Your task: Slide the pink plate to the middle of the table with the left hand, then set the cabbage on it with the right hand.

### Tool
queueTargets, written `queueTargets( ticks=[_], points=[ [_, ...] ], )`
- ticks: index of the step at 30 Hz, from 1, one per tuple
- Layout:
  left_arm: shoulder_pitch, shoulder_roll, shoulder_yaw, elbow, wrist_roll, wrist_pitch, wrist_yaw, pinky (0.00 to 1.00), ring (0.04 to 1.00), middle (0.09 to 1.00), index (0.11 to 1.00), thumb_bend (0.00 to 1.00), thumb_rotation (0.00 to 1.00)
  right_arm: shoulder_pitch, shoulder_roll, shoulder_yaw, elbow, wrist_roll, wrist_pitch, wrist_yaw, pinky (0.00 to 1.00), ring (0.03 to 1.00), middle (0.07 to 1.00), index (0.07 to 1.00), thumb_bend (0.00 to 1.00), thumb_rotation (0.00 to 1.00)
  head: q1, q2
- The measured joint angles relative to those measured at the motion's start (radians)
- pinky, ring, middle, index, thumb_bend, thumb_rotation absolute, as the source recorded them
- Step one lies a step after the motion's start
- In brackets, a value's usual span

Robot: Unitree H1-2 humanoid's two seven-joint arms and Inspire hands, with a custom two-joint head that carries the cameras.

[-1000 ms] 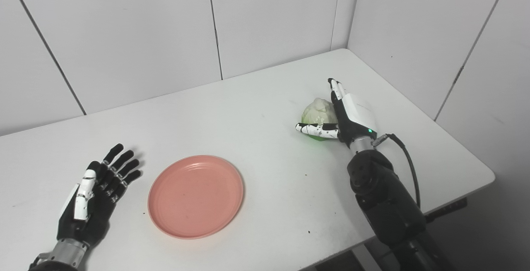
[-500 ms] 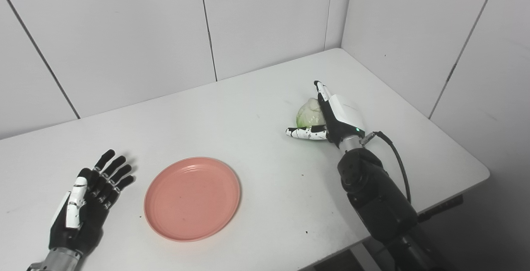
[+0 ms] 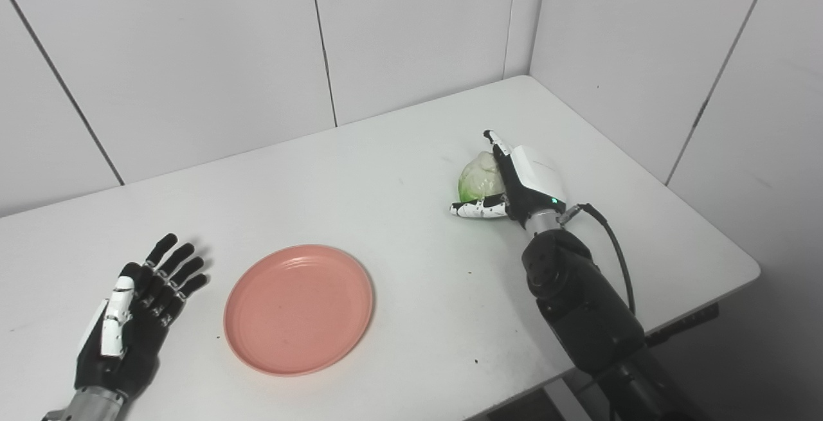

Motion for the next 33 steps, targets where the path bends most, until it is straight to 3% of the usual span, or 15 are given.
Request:
queueTargets(
  ticks=[2,7,8,9,11,14,21,33],
  points=[
    [0.000,0.000,0.000,0.000,-0.002,0.001,0.000,0.87,0.888,0.905,0.901,0.48,0.98,0.000,0.002,-0.003,0.007,-0.001,0.009,-0.013,0.59,0.718,0.806,0.822,0.92,0.17,0.000,0.000],
    [0.001,0.000,-0.001,-0.002,-0.002,0.002,0.000,0.87,0.890,0.908,0.904,0.49,0.97,0.000,0.006,-0.011,0.014,0.002,0.017,-0.043,0.49,0.566,0.626,0.636,0.84,0.01,0.008,0.003],
    [0.002,0.000,-0.001,-0.003,-0.002,0.002,0.000,0.87,0.891,0.909,0.905,0.49,0.97,-0.001,0.006,-0.012,0.018,0.004,0.017,-0.050,0.47,0.547,0.606,0.595,0.77,0.03,0.008,0.003],
    [0.002,0.000,-0.001,-0.004,-0.002,0.003,0.000,0.86,0.890,0.908,0.904,0.49,0.97,-0.002,0.005,-0.012,0.021,0.005,0.017,-0.059,0.46,0.528,0.585,0.525,0.60,0.10,0.008,0.005],
    [0.003,0.000,-0.001,-0.005,-0.002,0.003,0.001,0.86,0.889,0.907,0.901,0.49,0.97,-0.005,0.002,-0.011,0.025,0.006,0.017,-0.068,0.43,0.503,0.537,0.503,0.56,0.05,0.008,0.005],
    [0.006,0.000,-0.001,-0.010,-0.002,0.006,0.002,0.86,0.887,0.904,0.898,0.49,0.98,-0.011,-0.003,-0.008,0.034,0.012,0.014,-0.079,0.40,0.470,0.493,0.487,0.53,0.00,0.008,0.006],
    [0.009,0.000,0.000,-0.016,-0.003,0.009,0.002,0.87,0.892,0.909,0.900,0.49,0.98,-0.012,-0.004,-0.002,0.041,0.041,-0.006,-0.098,0.36,0.437,0.474,0.491,0.53,0.00,0.009,0.006],
    [0.012,0.000,-0.002,-0.020,-0.010,0.013,0.002,0.88,0.898,0.917,0.911,0.49,0.99,-0.009,0.001,-0.005,0.030,0.088,-0.014,-0.126,0.37,0.446,0.470,0.498,0.53,0.00,0.034,0.002]
  ],
)
